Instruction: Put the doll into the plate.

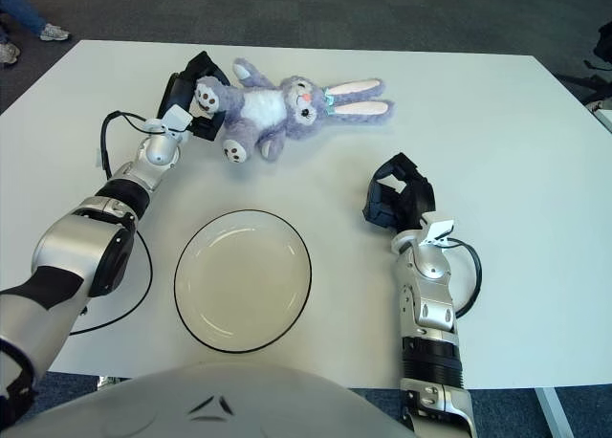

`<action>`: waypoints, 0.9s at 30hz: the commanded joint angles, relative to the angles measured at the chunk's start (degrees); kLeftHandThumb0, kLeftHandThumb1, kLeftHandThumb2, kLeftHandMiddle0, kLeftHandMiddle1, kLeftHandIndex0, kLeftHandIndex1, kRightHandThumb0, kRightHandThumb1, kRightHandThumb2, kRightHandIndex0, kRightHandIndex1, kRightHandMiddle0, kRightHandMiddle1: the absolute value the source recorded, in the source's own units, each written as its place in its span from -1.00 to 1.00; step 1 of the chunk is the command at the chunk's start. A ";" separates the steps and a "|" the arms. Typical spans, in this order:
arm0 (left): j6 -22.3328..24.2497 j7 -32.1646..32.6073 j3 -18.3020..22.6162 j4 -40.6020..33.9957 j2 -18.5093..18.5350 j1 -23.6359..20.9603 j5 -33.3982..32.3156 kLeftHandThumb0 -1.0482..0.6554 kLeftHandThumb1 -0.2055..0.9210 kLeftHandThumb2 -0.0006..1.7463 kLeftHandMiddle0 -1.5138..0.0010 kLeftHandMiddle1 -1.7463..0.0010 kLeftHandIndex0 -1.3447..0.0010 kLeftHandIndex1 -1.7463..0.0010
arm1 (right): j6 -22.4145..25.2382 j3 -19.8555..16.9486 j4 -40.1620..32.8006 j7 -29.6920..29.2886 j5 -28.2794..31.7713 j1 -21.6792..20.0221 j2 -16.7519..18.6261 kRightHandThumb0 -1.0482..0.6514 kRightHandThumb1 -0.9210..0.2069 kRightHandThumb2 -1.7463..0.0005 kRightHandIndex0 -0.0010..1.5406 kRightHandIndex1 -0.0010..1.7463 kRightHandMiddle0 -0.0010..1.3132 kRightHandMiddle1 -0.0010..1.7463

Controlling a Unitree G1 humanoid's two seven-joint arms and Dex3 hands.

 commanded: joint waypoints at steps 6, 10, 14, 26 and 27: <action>-7.81 -4.96 2.74 -4.57 2.90 4.73 -4.64 0.22 -0.33 0.55 -0.13 -0.54 0.15 -1.00 | 2.14 0.33 2.10 -0.15 -0.36 1.86 0.63 -0.32 0.00 -0.44 0.54 1.00 -0.12 1.00; -10.65 -8.40 3.89 -7.83 3.77 7.51 -7.55 0.23 -0.30 0.50 -0.15 -0.43 0.13 -1.00 | 1.89 0.37 2.28 0.17 -0.32 1.82 0.49 -0.32 0.01 -0.45 0.54 1.00 -0.11 1.00; -11.54 -10.97 4.67 -10.00 4.00 9.13 -9.47 0.23 -0.29 0.48 -0.16 -0.39 0.12 -1.00 | 1.84 0.40 2.35 0.20 -0.44 1.80 0.41 -0.32 0.01 -0.45 0.55 1.00 -0.11 1.00; -12.39 -16.71 7.32 -19.88 5.19 16.08 -15.00 0.23 -0.28 0.48 -0.13 -0.40 0.10 -1.00 | 2.12 0.38 2.35 0.19 -0.47 1.54 0.16 -0.32 0.02 -0.46 0.55 1.00 -0.10 1.00; -12.29 -16.89 7.48 -20.20 5.12 16.23 -15.08 0.23 -0.28 0.48 -0.13 -0.40 0.10 -1.00 | 2.15 0.40 2.35 0.19 -0.51 1.54 0.13 -0.32 0.02 -0.46 0.55 1.00 -0.10 1.00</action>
